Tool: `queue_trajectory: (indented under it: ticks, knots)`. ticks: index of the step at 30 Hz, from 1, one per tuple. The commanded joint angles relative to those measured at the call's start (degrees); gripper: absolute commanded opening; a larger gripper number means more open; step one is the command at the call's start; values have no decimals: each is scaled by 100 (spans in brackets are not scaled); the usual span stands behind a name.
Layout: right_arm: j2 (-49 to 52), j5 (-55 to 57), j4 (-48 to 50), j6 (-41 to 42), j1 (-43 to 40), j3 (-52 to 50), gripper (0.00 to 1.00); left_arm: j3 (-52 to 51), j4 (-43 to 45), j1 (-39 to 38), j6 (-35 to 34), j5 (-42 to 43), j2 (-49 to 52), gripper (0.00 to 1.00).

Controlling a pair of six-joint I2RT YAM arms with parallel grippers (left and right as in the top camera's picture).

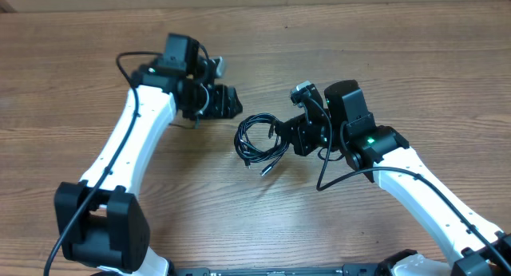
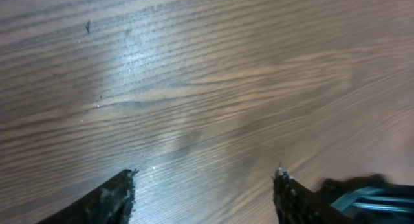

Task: Untangle cables
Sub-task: 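Move the left gripper to the coil and grasp it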

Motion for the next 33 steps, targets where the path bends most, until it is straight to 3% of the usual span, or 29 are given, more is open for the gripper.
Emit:
queue_trajectory:
  ticks: [1, 5, 10, 15, 19, 22, 33]
  knots:
    - [-26, -17, 52, 15, 31, 50, 4, 841, -284, 179, -2, 363, -138, 63]
    - [-26, -15, 48, 15, 31, 50, 4, 1351, -933, 15, 149, 321, -144, 57]
    - [-26, -15, 52, 15, 31, 50, 4, 1261, -1353, -496, 90, 13, -127, 47]
    - [-26, -17, 48, 15, 31, 50, 4, 1099, -1403, -1095, -358, -282, -127, 44]
    - [-26, -17, 48, 15, 31, 50, 4, 1099, -1674, -1484, -1161, -1290, -127, 37]
    - [-26, -17, 48, 15, 31, 50, 4, 1099, -1915, -1639, -1593, -1725, -120, 37]
    - [-26, -20, 50, 17, 31, 50, 4, 396, -1847, -1764, -1884, -1657, -109, 43]
